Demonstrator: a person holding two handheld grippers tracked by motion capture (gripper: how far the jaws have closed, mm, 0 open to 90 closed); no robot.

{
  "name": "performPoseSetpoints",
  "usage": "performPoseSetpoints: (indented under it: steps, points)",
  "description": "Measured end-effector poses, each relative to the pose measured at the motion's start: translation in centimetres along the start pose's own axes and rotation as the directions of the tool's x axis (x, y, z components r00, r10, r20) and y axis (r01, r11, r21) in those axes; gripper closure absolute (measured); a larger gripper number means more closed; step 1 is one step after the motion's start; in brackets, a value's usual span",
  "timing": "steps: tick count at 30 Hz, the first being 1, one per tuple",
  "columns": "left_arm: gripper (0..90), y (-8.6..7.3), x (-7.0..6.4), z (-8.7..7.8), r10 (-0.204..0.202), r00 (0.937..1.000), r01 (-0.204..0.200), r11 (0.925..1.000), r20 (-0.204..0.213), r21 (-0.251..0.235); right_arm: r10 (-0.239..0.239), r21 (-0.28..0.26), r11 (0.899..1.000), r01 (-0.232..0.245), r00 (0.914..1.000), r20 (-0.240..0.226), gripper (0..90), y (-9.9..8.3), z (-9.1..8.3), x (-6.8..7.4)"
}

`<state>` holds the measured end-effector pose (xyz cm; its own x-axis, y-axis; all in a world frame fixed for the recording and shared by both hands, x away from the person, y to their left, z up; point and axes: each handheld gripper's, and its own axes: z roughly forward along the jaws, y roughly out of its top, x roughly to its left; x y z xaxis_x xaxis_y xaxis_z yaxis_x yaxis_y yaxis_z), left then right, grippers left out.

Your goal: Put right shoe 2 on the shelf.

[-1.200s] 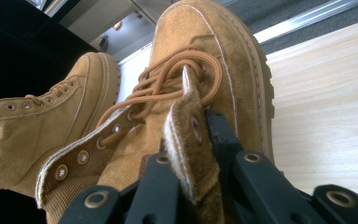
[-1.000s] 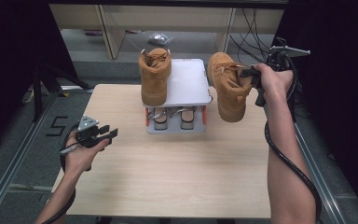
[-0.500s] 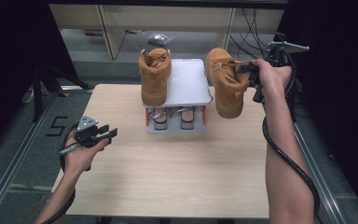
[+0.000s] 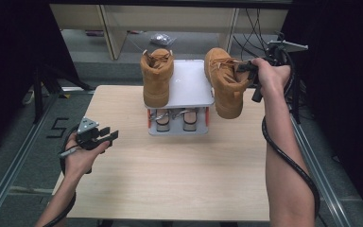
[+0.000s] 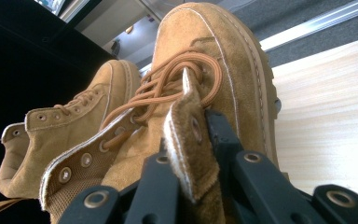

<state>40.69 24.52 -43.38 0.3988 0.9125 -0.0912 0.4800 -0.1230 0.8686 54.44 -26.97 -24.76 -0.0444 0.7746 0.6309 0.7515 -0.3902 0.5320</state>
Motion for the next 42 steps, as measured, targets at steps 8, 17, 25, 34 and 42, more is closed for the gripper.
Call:
performPoseSetpoints:
  steps: [8,17,25,34,42]
  points:
    - [57.9,-0.1,0.0,0.0,-0.004,1.0,0.004,1.0,0.002,0.0,-0.004,0.003,1.0,0.004,1.0,-0.001,84.0,0.2,0.2,0.9]
    - [57.9,-0.2,0.1,-0.1,-0.005,1.0,0.005,1.0,-0.001,0.001,0.012,0.008,1.0,-0.012,0.9998,-0.018,84.0,0.2,0.6,1.6]
    - [57.9,-0.3,0.1,-0.1,-0.009,1.0,0.009,1.0,0.001,0.002,0.003,-0.005,1.0,-0.003,0.9996,-0.029,83.9,0.3,1.0,2.1]
    - [57.9,-0.4,0.3,-0.1,-0.009,1.0,0.009,1.0,-0.002,0.001,0.011,0.005,1.0,-0.011,0.999,-0.043,83.9,0.3,1.9,2.6]
    - [57.9,-0.5,0.3,-0.2,-0.012,0.9999,0.012,0.9999,-0.004,0.001,0.018,0.003,1.0,-0.018,0.9984,-0.054,83.9,0.4,2.4,3.2]
